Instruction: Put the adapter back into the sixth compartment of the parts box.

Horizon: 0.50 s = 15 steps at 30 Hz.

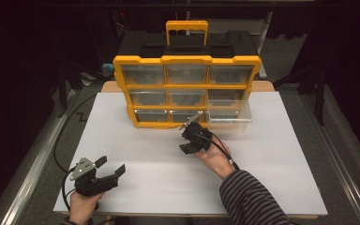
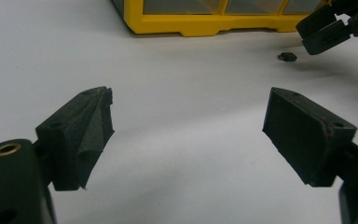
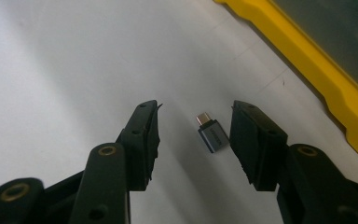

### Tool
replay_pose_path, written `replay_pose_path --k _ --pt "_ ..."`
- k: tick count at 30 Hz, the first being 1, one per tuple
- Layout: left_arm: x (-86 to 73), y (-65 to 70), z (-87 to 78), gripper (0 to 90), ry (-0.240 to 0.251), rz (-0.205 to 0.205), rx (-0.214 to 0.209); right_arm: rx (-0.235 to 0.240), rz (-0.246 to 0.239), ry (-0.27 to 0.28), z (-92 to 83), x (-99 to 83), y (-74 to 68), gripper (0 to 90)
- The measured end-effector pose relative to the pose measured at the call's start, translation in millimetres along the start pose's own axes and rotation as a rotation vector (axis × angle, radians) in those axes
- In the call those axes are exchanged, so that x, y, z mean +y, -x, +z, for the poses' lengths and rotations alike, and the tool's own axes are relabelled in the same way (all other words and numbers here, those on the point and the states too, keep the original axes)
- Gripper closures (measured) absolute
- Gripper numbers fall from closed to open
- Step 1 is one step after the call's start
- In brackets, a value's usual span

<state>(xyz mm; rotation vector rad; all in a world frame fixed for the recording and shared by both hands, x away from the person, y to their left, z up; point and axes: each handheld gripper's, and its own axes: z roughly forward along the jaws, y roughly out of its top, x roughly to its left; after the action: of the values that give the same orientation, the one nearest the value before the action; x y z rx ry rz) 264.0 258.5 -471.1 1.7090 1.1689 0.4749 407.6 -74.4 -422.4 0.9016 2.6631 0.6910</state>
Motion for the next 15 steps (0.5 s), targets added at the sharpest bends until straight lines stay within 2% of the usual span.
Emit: replay_pose_path --k 3,15 --pt "-0.1 0.0 -0.1 16.8 0.002 0.002 0.0 -0.007 0.004 -0.035 6.7 3.7 1.8 54.7" --pt "-0.2 0.5 -0.2 16.8 0.003 0.001 -0.002 -0.035 -0.005 -0.094 20.0 6.9 1.9 57.6"
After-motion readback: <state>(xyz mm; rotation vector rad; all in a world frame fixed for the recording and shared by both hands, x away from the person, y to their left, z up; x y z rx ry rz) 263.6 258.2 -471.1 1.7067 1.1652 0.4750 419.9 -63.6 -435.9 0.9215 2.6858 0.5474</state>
